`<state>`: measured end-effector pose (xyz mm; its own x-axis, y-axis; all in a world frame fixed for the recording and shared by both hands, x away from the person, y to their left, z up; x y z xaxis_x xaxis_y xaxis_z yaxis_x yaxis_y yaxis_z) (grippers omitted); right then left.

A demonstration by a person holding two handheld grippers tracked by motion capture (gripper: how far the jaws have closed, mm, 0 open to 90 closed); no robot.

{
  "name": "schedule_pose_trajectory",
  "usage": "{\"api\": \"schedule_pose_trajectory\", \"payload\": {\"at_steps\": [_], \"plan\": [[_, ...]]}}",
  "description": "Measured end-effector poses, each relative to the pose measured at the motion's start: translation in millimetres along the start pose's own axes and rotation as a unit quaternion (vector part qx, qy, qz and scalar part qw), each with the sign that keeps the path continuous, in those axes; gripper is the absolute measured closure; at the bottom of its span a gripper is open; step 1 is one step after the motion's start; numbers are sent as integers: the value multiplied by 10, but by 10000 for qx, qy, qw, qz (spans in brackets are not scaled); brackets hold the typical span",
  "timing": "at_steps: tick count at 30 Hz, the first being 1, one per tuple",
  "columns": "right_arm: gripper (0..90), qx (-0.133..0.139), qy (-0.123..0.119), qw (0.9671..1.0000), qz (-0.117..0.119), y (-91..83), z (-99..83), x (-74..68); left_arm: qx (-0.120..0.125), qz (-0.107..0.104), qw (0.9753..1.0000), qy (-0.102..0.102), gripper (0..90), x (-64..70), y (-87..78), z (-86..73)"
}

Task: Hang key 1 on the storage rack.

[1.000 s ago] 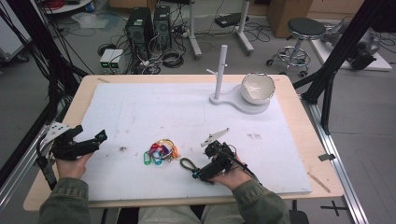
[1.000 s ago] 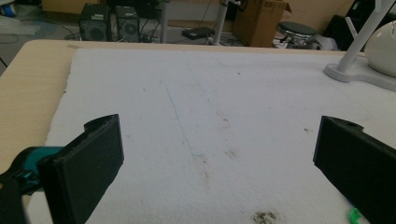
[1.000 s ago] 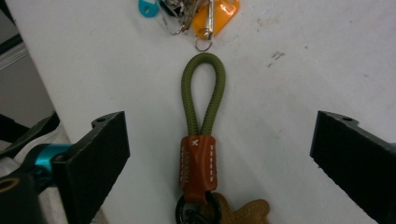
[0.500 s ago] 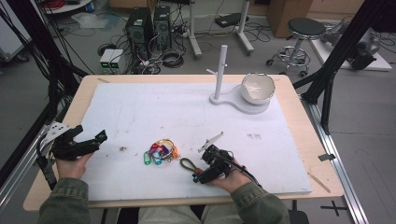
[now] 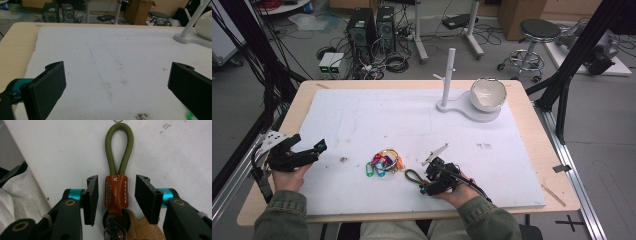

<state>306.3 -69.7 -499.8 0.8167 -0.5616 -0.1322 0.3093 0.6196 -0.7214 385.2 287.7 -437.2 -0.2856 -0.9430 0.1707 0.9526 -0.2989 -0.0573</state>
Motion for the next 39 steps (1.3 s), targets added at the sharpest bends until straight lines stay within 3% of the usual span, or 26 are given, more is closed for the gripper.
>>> {"api": "schedule_pose_trajectory", "payload": {"at_steps": [6, 23, 30, 39], "plan": [[666, -105, -108, 9999, -28, 35, -24, -34, -3, -1, 10000, -10, 22, -1, 2, -1], [742, -151, -113, 9998, -40, 18, -28, -69, 0, -6, 10000, -19, 22, 7, 6, -3], [746, 20, 6, 10000, 29, -16, 30, -81, 3, -14, 10000, -23, 22, 8, 8, -4], [746, 338, 160, 9993, 15, -169, 173, 3, -5, -16, 10000, -14, 22, 7, 3, -3]]}}
Point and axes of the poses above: each handheld gripper's, and its own axes: y roughly forward along the jaws, z roughly out of its top, x roughly to its right, the point moved 10 cm from there along y, roughly forward along the jaws, and after that the axes turned 15 degrees about x, right-handed, at the moved point
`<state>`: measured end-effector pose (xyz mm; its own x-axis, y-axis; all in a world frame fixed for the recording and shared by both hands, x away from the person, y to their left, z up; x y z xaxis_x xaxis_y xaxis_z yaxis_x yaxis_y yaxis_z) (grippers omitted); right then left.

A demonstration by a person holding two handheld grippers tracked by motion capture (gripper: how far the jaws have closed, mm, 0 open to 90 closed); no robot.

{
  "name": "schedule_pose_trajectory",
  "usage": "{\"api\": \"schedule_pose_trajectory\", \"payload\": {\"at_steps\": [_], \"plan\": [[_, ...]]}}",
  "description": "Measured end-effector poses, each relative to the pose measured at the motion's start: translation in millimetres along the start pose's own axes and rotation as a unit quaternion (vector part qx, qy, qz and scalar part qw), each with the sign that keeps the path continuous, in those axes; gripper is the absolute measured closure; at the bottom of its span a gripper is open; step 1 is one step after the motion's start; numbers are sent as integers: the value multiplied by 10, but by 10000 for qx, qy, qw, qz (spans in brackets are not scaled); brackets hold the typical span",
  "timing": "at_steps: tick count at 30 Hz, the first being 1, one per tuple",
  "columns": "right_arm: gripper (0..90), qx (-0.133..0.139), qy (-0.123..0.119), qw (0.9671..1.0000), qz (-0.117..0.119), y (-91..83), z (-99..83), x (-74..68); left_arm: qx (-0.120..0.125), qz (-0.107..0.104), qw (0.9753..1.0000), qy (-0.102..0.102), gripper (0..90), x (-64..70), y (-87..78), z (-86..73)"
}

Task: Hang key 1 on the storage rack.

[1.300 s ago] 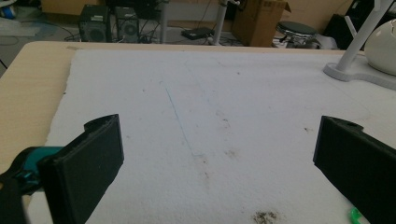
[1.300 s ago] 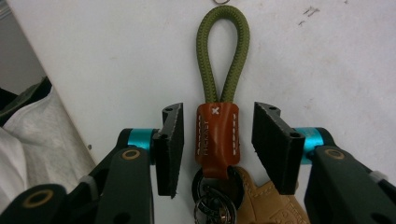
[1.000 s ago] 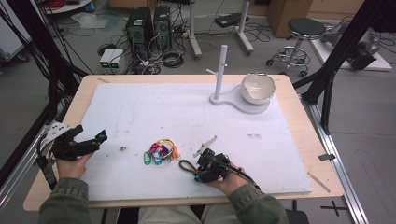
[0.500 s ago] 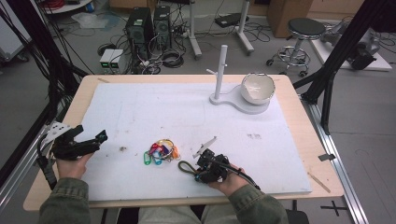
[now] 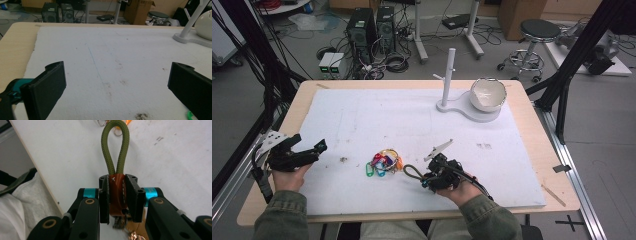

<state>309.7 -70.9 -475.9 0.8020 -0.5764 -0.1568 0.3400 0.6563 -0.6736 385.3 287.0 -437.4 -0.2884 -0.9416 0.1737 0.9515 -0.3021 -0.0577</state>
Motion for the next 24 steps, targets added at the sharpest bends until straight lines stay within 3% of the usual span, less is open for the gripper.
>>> {"api": "schedule_pose_trajectory", "payload": {"at_steps": [24], "plan": [[762, 480, 251, 9985, -87, -287, 392, 279, 19, -1, 10000, -32, 22, -4, 5, 3]]}}
Point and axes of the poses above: each handheld gripper's, and its own axes: y roughly forward along the jaws, z roughly out of its top, x roughly to its right, the point moved 10 cm from there along y, roughly forward along the jaws, and after that the axes turned 15 degrees about x, right-handed, at the moved point
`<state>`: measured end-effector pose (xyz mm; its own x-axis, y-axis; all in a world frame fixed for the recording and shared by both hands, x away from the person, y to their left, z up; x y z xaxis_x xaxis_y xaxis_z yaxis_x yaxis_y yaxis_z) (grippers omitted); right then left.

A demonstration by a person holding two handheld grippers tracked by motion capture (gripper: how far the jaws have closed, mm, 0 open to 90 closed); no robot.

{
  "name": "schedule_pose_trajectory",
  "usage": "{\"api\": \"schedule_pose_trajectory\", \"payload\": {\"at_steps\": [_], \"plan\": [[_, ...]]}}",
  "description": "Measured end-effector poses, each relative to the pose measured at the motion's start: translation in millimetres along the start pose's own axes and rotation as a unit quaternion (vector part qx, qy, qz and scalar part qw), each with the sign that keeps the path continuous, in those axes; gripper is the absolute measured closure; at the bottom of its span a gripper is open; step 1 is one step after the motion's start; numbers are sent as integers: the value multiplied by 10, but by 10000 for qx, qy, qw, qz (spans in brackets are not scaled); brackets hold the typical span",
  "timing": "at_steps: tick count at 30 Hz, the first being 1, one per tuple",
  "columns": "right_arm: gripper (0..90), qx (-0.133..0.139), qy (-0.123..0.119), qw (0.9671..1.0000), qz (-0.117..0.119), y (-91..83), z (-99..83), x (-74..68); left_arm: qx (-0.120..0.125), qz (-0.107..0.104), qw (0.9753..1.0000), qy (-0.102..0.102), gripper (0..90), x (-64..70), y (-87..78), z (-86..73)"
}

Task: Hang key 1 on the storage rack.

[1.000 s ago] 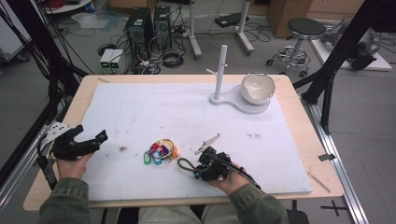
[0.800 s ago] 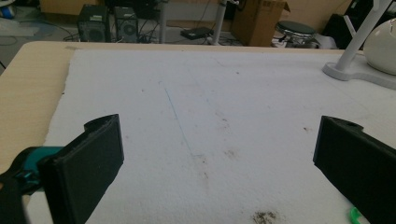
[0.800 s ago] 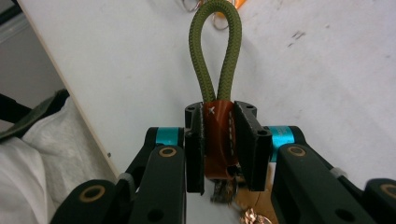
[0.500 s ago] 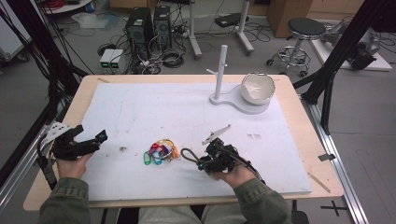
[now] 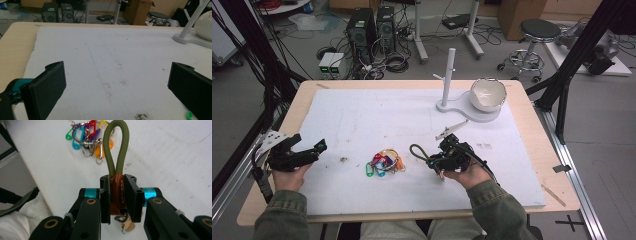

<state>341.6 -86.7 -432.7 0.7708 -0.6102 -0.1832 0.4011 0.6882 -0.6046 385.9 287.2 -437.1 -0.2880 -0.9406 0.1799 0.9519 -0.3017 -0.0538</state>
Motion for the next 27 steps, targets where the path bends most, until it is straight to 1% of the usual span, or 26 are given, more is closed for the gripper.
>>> {"api": "schedule_pose_trajectory", "payload": {"at_steps": [1, 5, 6, 9, 10, 12, 20, 21, 27], "plan": [[762, 36, -15, 10000, 13, -7, 22, 14, -1, 4, 10000, -3, 22, -1, -1, 0], [763, 132, 46, 9999, -27, -53, 113, 56, 5, 5, 10000, -4, 22, -2, -1, 1], [763, 182, 14, 9998, -19, -64, 145, 70, 3, 2, 10000, -10, 22, 0, -1, 1], [763, 282, 14, 9996, -12, -107, 241, 83, 4, -8, 10000, -6, 22, 3, 3, 1], [763, 282, 14, 9996, -12, -107, 241, 83, 1, -9, 10000, -13, 22, 3, 2, 0], [763, 357, 0, 9994, -28, -144, 320, 94, 4, -4, 10000, -13, 22, 1, 0, 1], [763, 435, -20, 9990, -53, -208, 450, 141, 14, 3, 10000, -16, 22, -6, -2, 6], [763, 459, -16, 9989, -82, -227, 491, 172, 9, 4, 10000, -18, 22, -5, -2, 4], [762, 528, 14, 9985, -106, -266, 599, 260, 9, 5, 10000, -15, 22, -4, 2, 3]]}}
Point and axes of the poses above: each handheld gripper's, and its own axes: y roughly forward along the jaws, z roughly out of its top, x roughly to its right, the point moved 10 cm from there along y, roughly forward along the jaws, and after that the axes turned 15 degrees about x, right-handed, at the moved point
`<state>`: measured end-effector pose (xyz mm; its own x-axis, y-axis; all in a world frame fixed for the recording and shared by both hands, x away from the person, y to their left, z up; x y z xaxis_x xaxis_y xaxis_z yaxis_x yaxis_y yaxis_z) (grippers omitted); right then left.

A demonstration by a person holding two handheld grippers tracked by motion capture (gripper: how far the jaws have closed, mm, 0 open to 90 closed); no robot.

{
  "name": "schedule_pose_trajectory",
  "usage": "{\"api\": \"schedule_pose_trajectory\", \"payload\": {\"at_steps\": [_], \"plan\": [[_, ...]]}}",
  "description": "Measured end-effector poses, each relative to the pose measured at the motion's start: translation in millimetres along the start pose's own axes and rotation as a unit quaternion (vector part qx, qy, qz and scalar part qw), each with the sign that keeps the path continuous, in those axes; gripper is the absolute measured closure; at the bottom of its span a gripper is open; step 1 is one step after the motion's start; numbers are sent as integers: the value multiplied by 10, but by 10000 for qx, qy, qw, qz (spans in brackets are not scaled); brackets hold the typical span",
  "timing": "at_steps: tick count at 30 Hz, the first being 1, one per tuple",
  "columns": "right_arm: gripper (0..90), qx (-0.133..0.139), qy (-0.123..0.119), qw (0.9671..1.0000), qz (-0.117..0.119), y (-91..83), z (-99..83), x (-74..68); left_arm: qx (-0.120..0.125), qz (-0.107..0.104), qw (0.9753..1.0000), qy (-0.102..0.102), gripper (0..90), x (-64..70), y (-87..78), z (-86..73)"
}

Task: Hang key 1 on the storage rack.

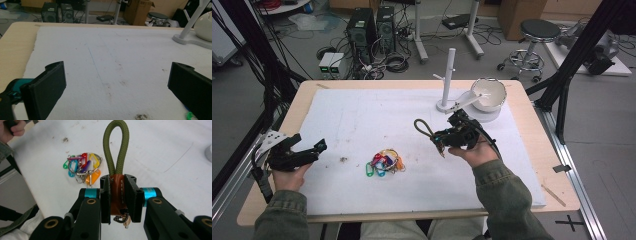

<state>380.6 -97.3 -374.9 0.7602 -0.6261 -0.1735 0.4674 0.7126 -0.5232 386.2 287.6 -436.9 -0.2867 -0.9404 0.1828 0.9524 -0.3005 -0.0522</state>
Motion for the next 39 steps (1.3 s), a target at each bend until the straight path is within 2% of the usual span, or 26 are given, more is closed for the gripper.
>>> {"api": "schedule_pose_trajectory", "payload": {"at_steps": [10, 17, 18, 25, 39], "plan": [[763, 129, 133, 9997, -148, -38, 268, 235, 1, -15, 10000, -4, 22, 1, 4, -2], [763, 214, 288, 9990, -249, -76, 345, 377, -15, 3, 10000, -2, 22, -5, 5, -5], [763, 248, 354, 9986, -305, -93, 372, 436, -14, 2, 10000, -2, 22, -5, 5, -6], [763, 426, 563, 9967, -396, -161, 479, 613, -17, 2, 10000, -6, 22, 0, 0, -4], [763, 685, 701, 9930, -666, -267, 675, 976, -15, -9, 10000, -16, 22, 9, -12, -1]]}}
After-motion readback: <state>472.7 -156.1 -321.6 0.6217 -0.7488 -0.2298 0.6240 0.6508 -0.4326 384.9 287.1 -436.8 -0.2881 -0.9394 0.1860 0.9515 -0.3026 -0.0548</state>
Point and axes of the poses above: each handheld gripper's, and its own axes: y roughly forward along the jaws, z roughly out of its top, x roughly to its right, the point moved 10 cm from there along y, roughly forward along the jaws, and after that the axes turned 15 degrees about x, right-handed, at the moved point
